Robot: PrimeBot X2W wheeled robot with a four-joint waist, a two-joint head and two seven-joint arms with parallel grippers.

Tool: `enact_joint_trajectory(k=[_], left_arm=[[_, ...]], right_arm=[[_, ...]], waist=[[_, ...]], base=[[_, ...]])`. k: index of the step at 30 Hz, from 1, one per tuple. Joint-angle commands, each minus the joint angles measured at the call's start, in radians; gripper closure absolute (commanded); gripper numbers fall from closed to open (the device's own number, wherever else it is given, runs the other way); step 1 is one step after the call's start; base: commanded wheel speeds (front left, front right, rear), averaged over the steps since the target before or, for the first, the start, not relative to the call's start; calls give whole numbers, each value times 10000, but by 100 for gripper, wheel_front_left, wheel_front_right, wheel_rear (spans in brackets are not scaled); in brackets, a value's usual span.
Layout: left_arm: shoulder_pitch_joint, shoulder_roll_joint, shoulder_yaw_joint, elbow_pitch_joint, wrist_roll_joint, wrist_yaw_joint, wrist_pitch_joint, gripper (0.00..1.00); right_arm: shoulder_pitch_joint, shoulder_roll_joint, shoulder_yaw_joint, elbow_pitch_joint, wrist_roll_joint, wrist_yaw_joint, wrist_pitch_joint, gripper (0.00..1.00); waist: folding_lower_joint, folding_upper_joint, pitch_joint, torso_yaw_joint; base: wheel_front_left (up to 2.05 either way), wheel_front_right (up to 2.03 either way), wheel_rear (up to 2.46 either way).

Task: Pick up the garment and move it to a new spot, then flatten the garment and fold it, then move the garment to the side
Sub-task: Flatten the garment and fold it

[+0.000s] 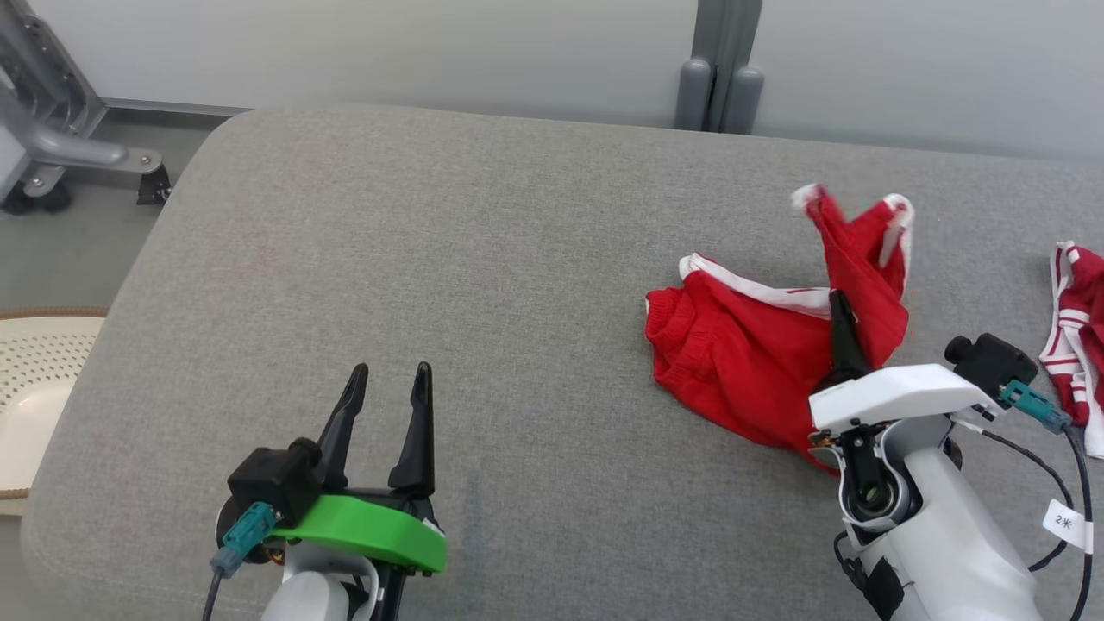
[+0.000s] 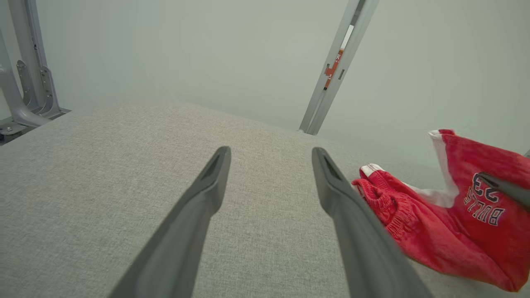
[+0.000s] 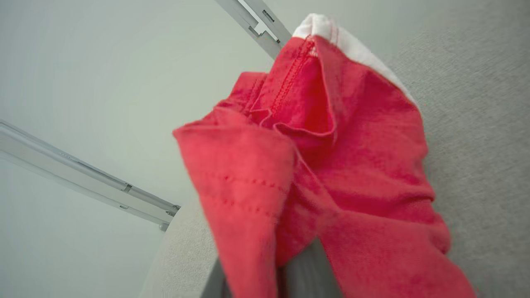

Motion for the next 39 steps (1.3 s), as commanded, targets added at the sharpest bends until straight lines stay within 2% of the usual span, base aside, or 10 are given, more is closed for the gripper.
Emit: enact_joint_trajectory(k=[1,18,19,20,30,35,39], left_arm=[[-8,32,-32,9,-23,56,2,0],[136,34,-60,6,-142,154,0,0],[127,34,-65,8,-149,149,0,0],[117,34,-71,8,-156,146,0,0],[-84,34,-57,26,-91,193,0,0],[-93,34,-27,-7,-113,200,0,0],[-92,34,-1,-3,-96,204,0,0]], right_arm=[[119,-51,165,-39,127,5,-31,100],[-351,-99,1305,779,-1,5,24,100],[-431,-151,1417,922,-126,5,36,90],[-508,-163,1520,994,-208,5,30,0],[-643,-81,2769,1443,60,5,527,0],[-653,-58,3499,1683,293,4,1200,0],[-451,-47,4302,1374,646,5,1864,0]], waist=[[0,0,-94,254],[0,0,11,1175],[0,0,27,1200],[0,0,42,1217],[0,0,137,1215],[0,0,159,1010],[0,0,153,757]], base=[[0,0,0],[0,0,0],[0,0,0],[0,0,0],[0,0,0],[0,0,0],[0,0,0]])
